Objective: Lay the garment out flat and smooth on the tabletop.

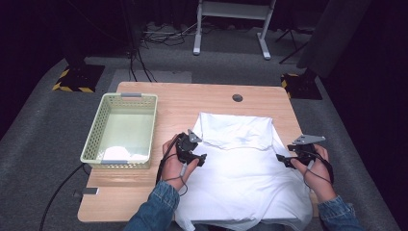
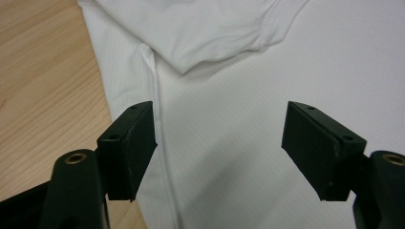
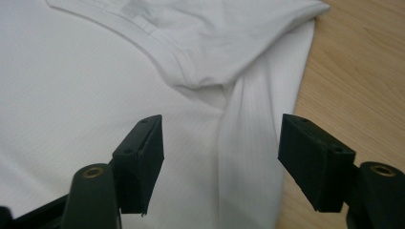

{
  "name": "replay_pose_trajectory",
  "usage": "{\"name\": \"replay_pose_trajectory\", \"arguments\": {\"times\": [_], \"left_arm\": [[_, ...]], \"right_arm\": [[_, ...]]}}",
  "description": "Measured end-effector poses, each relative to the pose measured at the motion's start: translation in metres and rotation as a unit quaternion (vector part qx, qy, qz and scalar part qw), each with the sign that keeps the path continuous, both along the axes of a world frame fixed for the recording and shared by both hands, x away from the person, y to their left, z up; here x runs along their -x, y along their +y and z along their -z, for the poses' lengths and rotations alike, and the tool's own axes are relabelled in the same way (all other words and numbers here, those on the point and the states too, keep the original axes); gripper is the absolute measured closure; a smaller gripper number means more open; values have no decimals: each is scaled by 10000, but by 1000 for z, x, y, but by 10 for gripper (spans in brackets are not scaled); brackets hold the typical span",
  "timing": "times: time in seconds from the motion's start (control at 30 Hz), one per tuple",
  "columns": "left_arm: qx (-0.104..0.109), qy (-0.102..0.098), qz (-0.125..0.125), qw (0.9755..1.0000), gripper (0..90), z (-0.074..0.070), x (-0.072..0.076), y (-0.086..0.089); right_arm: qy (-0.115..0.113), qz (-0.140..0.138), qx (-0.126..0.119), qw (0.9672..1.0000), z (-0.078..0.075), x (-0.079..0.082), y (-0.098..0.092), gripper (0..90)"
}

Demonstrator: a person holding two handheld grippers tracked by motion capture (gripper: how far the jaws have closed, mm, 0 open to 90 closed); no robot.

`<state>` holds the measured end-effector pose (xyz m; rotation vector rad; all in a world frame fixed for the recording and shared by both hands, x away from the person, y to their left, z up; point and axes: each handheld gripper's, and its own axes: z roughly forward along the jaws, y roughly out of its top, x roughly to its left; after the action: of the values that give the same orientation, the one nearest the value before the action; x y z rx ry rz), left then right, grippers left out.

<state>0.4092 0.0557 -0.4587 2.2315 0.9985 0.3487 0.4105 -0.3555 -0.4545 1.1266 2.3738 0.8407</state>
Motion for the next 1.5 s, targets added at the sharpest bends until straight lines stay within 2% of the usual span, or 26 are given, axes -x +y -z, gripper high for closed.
{"name": "replay_pose_trajectory", "arguments": {"times": [0.07, 0.13, 0.2, 0.27, 0.37, 0.43, 0.57, 0.67, 0.73, 0.77, 0.87, 1.03, 1.1, 1.23, 1.4, 1.47, 1.5], "left_arm": [[42, 86, 84, 9999, 278, 5, -11, -3], [58, 130, 108, 9998, 325, 11, -21, -7], [-4, 206, 122, 9997, 326, 15, -29, -13], [-76, 261, 156, 9995, 330, 19, -35, -19], [-182, 299, 176, 9992, 320, 23, -44, -27], [-257, 304, 149, 9991, 320, 24, -50, -30], [-317, 352, 151, 9988, 386, 25, -60, -35], [-379, 302, 138, 9987, 509, 24, -62, -37], [-381, 269, 231, 9986, 675, 22, -62, -37], [-368, 247, 233, 9987, 766, 21, -60, -37], [-332, 70, 314, 9989, 823, 15, -51, -37], [-203, -51, 520, 9984, 836, 0, -30, -34], [-62, -56, 584, 9983, 836, -5, -21, -33], [-186, -78, 804, 9966, 836, -12, 1, -31], [-326, 1, 1096, 9934, 834, -16, 34, -29], [-239, 183, 1236, 9919, 832, -18, 48, -26], [-150, 306, 1352, 9902, 828, -19, 55, -25]], "right_arm": [[32, -9, -51, 10000, 4, -10, 3, 305], [69, 41, -126, 9999, 9, -19, 5, 256], [66, 67, -72, 9999, 14, -29, 8, 231], [54, 50, -163, 9998, 16, -38, 10, 244], [146, -43, -167, 9997, 22, -48, 15, 283], [211, -131, -175, 9995, 26, -52, 18, 352], [314, -263, -132, 9991, 29, -56, 20, 626], [275, -304, -52, 9991, 27, -55, 19, 795], [263, -315, -116, 9991, 26, -54, 18, 832], [252, -307, -141, 9991, 25, -53, 18, 841], [171, -315, -200, 9992, 19, -48, 17, 846], [87, -449, -168, 9988, 8, -33, 16, 841], [105, -525, -172, 9984, 4, -25, 17, 840], [166, -699, -148, 9973, -2, -6, 17, 838], [424, -1049, -225, 9933, -10, 23, 16, 842], [523, -1218, -235, 9909, -13, 37, 16, 842], [608, -1314, -277, 9891, -14, 43, 16, 843]]}}
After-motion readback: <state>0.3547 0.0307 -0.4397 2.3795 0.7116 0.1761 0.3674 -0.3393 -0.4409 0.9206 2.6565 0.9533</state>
